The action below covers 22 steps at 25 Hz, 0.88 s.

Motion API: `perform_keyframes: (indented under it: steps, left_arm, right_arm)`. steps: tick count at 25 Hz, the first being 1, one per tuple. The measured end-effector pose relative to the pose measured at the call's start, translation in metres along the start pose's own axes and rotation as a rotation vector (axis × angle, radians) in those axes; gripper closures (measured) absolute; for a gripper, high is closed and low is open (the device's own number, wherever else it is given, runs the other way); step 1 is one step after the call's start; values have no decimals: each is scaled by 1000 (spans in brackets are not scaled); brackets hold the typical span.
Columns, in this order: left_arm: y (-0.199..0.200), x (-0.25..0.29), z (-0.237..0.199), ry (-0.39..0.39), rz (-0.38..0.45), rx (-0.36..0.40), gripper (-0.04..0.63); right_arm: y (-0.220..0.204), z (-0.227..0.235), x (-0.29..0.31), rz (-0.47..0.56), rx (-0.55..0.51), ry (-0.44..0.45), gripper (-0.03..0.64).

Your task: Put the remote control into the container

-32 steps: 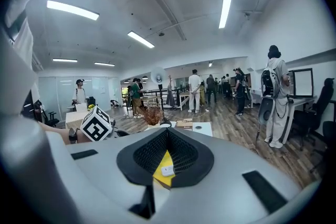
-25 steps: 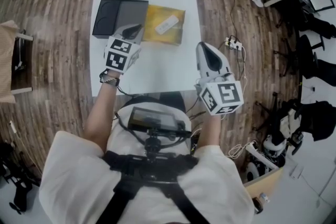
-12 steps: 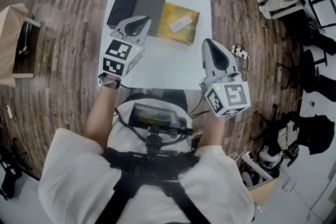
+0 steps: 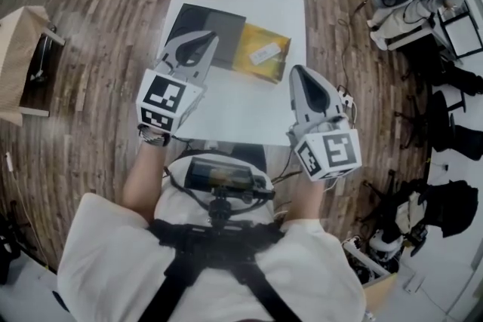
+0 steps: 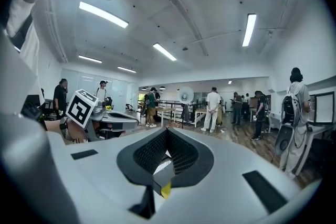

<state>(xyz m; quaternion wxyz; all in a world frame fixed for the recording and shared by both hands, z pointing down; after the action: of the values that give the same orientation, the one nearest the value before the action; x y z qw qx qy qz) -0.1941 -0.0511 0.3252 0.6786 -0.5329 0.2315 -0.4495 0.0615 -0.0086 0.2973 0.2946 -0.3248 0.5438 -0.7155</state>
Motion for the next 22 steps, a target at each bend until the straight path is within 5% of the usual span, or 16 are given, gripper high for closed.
perform_keyframes:
  steps: [22]
  left_arm:
    - [61, -25, 8, -31, 236, 96, 583]
  right_arm:
    - [40, -19, -19, 111, -86, 7, 612]
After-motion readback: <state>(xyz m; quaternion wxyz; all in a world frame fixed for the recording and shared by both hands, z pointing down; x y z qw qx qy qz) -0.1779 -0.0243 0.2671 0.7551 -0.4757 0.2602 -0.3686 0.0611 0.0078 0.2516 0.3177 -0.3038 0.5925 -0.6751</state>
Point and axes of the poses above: the fingertips, and each gripper's own axes: x forward along the fingers, z to its right, y out of its top, the point moved 9 cm from there along -x, backward along the fingers, and after that the axes turned 13 degrees about x, right-handed, at the moved point
